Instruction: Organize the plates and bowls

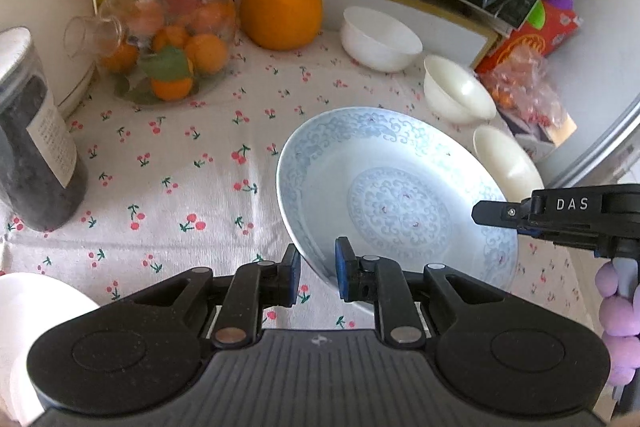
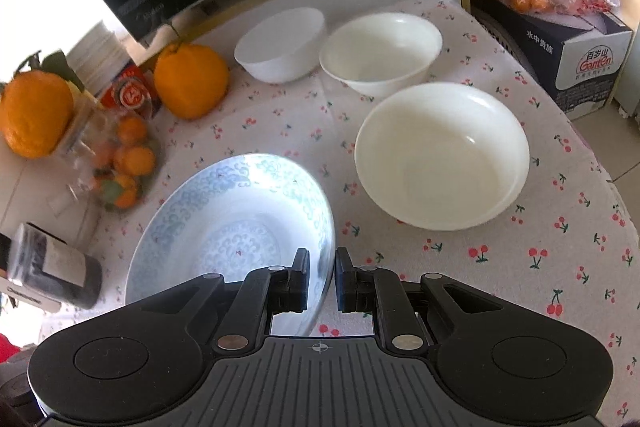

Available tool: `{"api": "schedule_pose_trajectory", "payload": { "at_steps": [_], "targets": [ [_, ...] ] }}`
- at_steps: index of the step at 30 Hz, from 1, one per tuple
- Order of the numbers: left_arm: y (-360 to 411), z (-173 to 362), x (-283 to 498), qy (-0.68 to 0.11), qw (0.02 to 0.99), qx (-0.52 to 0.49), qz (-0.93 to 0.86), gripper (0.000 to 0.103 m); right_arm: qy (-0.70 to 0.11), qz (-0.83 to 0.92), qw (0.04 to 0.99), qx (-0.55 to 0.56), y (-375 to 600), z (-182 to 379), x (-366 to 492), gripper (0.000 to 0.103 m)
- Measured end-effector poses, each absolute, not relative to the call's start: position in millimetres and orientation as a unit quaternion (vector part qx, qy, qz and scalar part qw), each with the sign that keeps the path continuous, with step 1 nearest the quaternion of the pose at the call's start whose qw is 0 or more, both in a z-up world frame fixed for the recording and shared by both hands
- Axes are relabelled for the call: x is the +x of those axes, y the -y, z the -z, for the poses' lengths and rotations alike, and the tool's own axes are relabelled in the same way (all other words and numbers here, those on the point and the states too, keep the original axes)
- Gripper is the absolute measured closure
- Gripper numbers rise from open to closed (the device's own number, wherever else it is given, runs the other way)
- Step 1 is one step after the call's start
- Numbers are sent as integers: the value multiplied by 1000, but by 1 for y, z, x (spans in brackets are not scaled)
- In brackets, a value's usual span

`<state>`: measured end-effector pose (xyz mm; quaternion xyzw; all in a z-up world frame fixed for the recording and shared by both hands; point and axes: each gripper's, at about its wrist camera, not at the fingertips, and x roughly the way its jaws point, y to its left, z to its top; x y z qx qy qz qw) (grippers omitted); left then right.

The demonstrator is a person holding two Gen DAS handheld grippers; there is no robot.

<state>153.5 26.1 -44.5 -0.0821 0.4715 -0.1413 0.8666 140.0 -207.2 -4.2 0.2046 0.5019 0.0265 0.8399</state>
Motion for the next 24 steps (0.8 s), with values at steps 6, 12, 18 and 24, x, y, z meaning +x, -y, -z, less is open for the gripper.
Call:
{"api": "schedule_pose_trajectory", "payload": {
  "at_steps": [6, 12, 18, 24],
  "targets": [
    [-27, 51, 158, -479, 862, -85, 142, 87, -510, -25, 830, 225, 211, 16, 143, 89],
    [-26, 54, 160, -484, 860, -80, 140, 87, -521, -23, 818, 241, 215, 24, 145, 89],
    [-21, 60, 160, -494, 857, -56, 137, 87, -537, -19, 808, 243, 216, 30, 146, 89],
    [-21, 60, 160, -495, 857, -54, 136, 86, -538, -24, 809, 238, 215, 30, 146, 87]
  ]
}}
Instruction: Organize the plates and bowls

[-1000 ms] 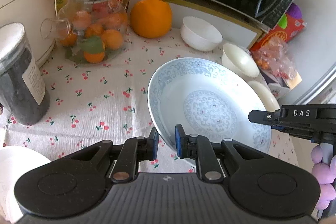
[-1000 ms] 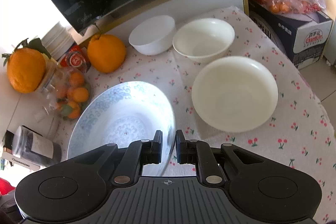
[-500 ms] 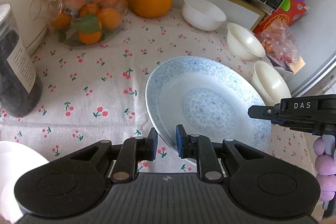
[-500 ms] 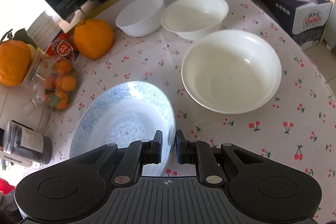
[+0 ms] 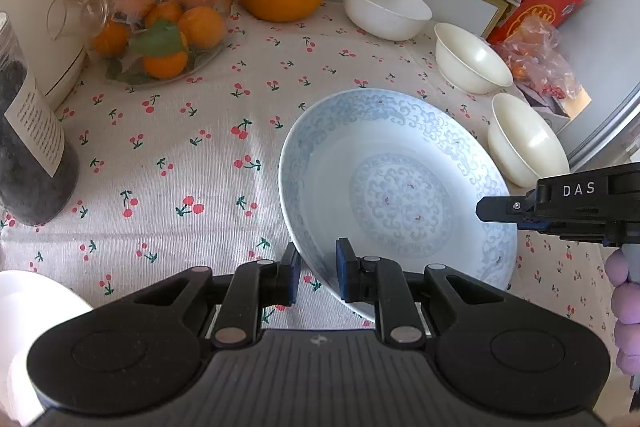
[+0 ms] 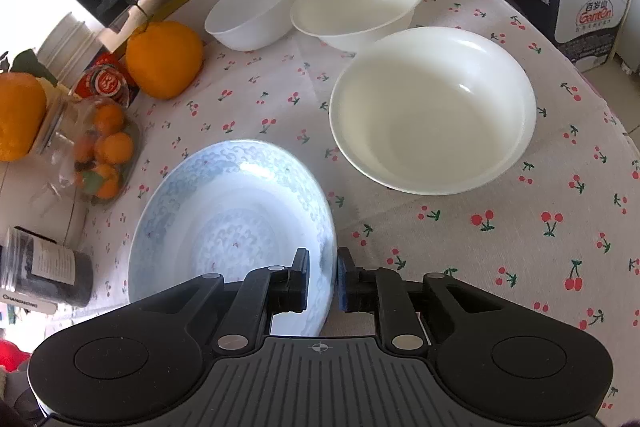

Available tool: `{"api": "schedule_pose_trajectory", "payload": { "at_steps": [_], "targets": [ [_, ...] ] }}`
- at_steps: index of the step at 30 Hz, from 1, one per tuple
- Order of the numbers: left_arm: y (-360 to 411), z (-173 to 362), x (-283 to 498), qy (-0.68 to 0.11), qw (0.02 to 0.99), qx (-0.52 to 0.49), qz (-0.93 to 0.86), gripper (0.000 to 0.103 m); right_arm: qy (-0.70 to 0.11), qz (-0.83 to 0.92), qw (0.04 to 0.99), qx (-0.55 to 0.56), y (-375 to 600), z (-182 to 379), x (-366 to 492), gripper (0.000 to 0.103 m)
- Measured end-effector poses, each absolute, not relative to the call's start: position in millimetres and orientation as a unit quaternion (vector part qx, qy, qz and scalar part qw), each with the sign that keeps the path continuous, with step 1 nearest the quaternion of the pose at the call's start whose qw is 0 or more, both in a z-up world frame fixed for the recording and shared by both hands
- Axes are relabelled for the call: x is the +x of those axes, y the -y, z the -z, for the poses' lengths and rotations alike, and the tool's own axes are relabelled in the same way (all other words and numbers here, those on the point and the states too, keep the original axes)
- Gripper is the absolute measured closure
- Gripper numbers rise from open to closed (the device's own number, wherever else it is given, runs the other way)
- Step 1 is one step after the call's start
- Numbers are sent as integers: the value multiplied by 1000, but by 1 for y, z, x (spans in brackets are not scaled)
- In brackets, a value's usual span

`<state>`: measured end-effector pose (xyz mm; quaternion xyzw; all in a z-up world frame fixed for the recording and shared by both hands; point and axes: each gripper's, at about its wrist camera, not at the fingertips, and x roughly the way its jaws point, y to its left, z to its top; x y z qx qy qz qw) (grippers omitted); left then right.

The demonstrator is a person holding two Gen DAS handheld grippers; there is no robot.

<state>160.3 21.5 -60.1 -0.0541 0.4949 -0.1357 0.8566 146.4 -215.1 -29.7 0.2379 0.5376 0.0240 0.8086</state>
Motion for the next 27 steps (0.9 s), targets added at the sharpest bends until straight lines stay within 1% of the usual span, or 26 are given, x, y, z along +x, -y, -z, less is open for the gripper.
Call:
{"api": "schedule_pose_trajectory", "payload": {
  "at_steps": [2, 4, 5, 6, 7, 9, 10, 11, 12, 13, 14, 15, 16, 17, 18, 20, 27],
  "targets": [
    [-21, 60, 160, -495, 856, -53, 138, 85, -537, -25, 810, 235, 215, 29, 146, 87],
    [-20, 59, 160, -492, 858, -50, 140, 81, -538, -26, 810, 233, 214, 29, 147, 86],
    [-18, 59, 160, -490, 859, -48, 140, 78, -539, -27, 810, 230, 214, 29, 147, 86],
    [-18, 57, 159, -487, 861, -46, 139, 73, -539, -29, 810, 230, 214, 29, 146, 85],
    [-18, 56, 158, -485, 862, -44, 139, 69, -537, -32, 811, 229, 214, 28, 146, 80],
    [-18, 54, 157, -480, 866, -42, 134, 54, -537, -33, 813, 225, 214, 25, 146, 74],
    [-18, 52, 157, -479, 867, -43, 132, 51, -537, -35, 814, 219, 213, 23, 146, 64],
    [-19, 51, 156, -478, 867, -46, 130, 47, -536, -37, 816, 212, 212, 20, 145, 53],
    [-19, 49, 155, -478, 867, -50, 130, 40, -533, -39, 820, 205, 210, 17, 143, 46],
    [-20, 48, 155, -476, 868, -52, 130, 36, -528, -42, 825, 196, 209, 13, 142, 37],
    [-20, 46, 153, -474, 870, -53, 128, 28, -524, -45, 829, 189, 208, 10, 140, 33],
    [-21, 43, 151, -470, 872, -52, 126, 24, -520, -49, 833, 181, 207, 6, 138, 32],
    [-20, 41, 150, -467, 874, -50, 125, 22, -517, -53, 836, 175, 207, 3, 137, 30],
    [-20, 39, 148, -463, 876, -45, 123, 18, -513, -58, 839, 171, 206, -1, 134, 25],
    [-19, 36, 145, -460, 879, -41, 120, 11, -510, -61, 841, 170, 206, -3, 133, 22],
    [-19, 33, 141, -456, 882, -39, 112, 6, -504, -64, 844, 170, 207, -9, 129, 17],
    [-17, 21, 126, -458, 882, -40, 109, 1, -487, -76, 855, 163, 205, -27, 112, 12]
  ]
}}
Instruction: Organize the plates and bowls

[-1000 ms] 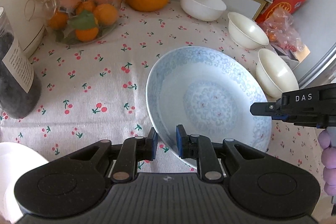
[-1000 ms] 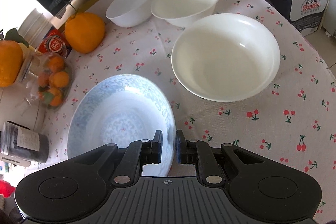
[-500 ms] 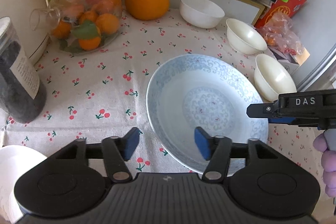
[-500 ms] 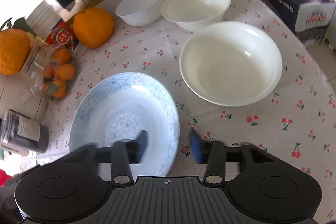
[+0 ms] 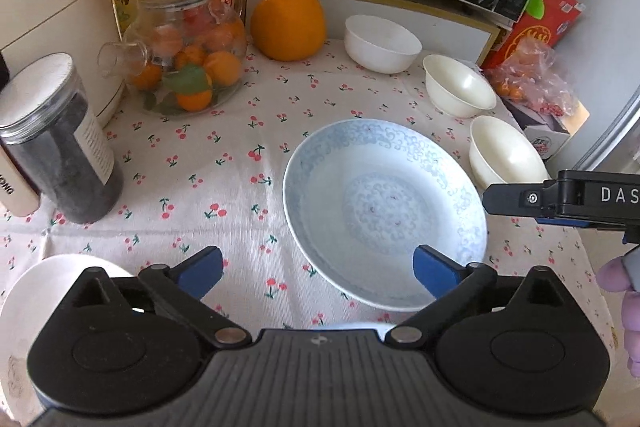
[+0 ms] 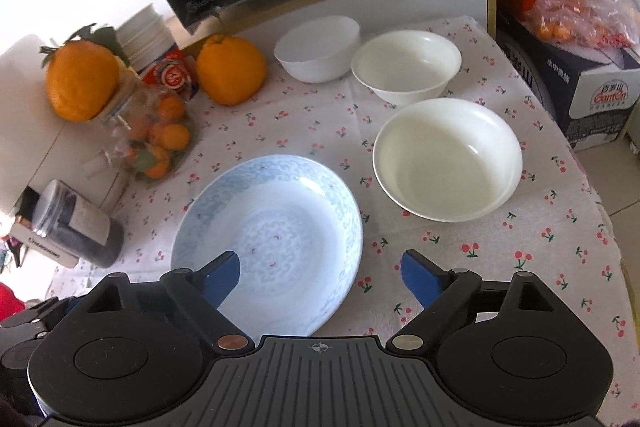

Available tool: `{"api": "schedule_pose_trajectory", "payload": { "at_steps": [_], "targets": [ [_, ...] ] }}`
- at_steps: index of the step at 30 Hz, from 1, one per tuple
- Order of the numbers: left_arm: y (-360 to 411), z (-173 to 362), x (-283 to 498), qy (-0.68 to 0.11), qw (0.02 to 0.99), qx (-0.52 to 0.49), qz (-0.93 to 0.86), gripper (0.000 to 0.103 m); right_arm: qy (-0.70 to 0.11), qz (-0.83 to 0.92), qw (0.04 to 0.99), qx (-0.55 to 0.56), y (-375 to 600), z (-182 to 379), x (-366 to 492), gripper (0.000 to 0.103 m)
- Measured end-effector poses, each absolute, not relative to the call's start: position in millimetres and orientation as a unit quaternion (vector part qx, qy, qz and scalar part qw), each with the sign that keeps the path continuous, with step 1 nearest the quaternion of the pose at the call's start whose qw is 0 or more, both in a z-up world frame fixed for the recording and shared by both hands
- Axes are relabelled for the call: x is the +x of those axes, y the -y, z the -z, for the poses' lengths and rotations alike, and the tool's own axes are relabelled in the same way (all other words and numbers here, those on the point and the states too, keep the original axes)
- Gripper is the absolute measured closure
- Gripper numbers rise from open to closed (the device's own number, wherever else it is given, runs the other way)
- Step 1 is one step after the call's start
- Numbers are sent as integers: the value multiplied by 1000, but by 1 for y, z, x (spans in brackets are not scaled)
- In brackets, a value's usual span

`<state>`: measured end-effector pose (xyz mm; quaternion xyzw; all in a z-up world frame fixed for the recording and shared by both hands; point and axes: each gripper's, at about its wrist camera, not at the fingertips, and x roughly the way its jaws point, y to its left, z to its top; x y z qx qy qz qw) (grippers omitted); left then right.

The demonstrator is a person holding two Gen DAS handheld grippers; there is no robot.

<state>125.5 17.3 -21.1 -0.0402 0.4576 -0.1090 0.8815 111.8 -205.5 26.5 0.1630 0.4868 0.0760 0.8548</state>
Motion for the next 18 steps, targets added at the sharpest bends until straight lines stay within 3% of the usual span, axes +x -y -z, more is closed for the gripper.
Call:
{"api": "schedule_pose_trajectory", "payload": {
  "at_steps": [18],
  "targets": [
    [-40, 9, 73, -460, 879, -32, 119, 1, -466, -128, 871, 87, 188, -43, 63, 10]
  ]
}}
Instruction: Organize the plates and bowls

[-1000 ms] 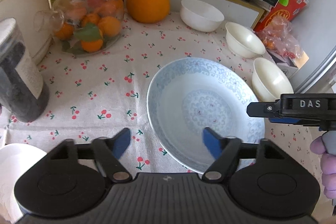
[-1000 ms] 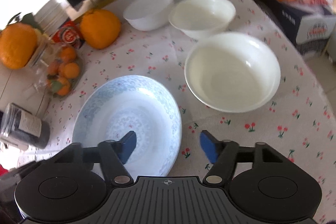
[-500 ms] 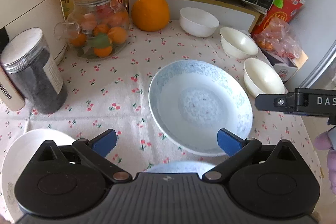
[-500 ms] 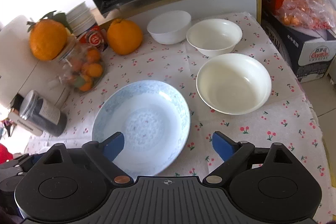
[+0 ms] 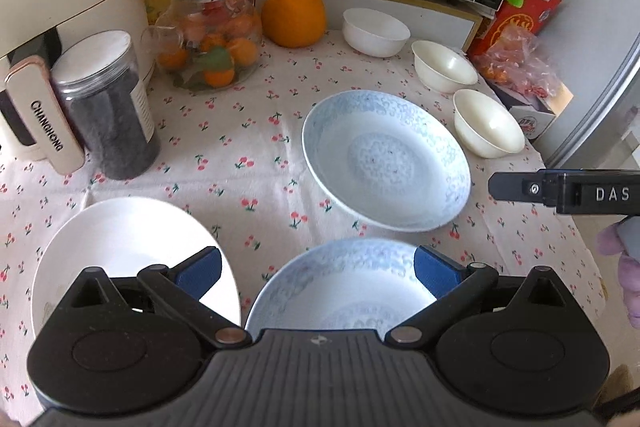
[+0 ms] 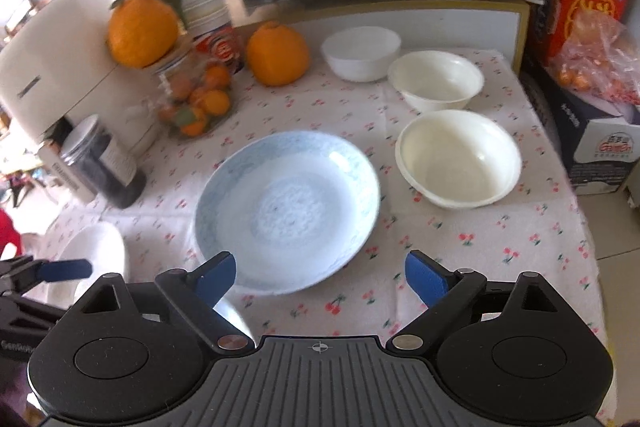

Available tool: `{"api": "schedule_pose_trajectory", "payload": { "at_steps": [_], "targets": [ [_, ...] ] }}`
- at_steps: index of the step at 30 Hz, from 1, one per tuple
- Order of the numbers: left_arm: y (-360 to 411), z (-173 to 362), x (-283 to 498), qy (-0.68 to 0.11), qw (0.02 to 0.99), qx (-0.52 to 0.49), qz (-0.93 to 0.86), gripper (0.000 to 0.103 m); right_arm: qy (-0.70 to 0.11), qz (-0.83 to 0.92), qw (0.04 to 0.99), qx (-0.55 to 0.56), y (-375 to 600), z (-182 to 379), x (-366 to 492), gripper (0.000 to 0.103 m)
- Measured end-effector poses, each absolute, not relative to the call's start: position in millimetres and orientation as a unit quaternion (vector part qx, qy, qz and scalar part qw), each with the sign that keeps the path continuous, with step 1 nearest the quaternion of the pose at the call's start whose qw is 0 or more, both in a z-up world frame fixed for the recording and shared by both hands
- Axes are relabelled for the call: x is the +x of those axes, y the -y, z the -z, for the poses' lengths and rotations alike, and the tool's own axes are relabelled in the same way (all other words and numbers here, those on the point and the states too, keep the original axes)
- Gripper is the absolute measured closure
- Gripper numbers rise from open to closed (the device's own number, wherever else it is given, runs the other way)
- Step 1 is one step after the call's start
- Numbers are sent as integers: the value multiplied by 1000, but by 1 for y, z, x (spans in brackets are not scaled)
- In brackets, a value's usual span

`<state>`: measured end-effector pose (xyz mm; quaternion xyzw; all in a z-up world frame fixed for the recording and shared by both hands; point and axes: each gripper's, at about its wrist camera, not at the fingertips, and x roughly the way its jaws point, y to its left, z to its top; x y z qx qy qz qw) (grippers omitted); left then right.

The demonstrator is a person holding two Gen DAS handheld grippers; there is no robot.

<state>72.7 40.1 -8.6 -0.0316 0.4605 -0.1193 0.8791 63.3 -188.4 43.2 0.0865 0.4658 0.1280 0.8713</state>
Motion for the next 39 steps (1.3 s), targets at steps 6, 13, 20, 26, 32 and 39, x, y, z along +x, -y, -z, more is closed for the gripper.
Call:
{"api": "schedule_pose_trajectory", "payload": {
  "at_steps": [6, 13, 20, 26, 32, 39],
  "targets": [
    [-42, 10, 56, -467, 874, -25, 133, 1, -470, -149, 865, 86, 178, -41, 51, 9],
    [-47, 21, 39, -492, 857, -28, 152, 1, -478, -162, 861, 65, 168, -32, 39, 9],
    [-51, 26, 24, -515, 839, -36, 171, 1, -495, -169, 850, 62, 162, -22, 32, 9],
    [-54, 31, 19, -540, 819, -69, 180, 8, -512, -177, 838, 69, 153, -14, 30, 9],
    [-54, 34, 18, -550, 814, -74, 170, 14, -530, -192, 823, 73, 143, -6, 29, 9],
    [-59, 51, 21, -584, 793, -77, 155, 29, -551, -203, 806, 79, 136, 6, 28, 9]
  ]
}}
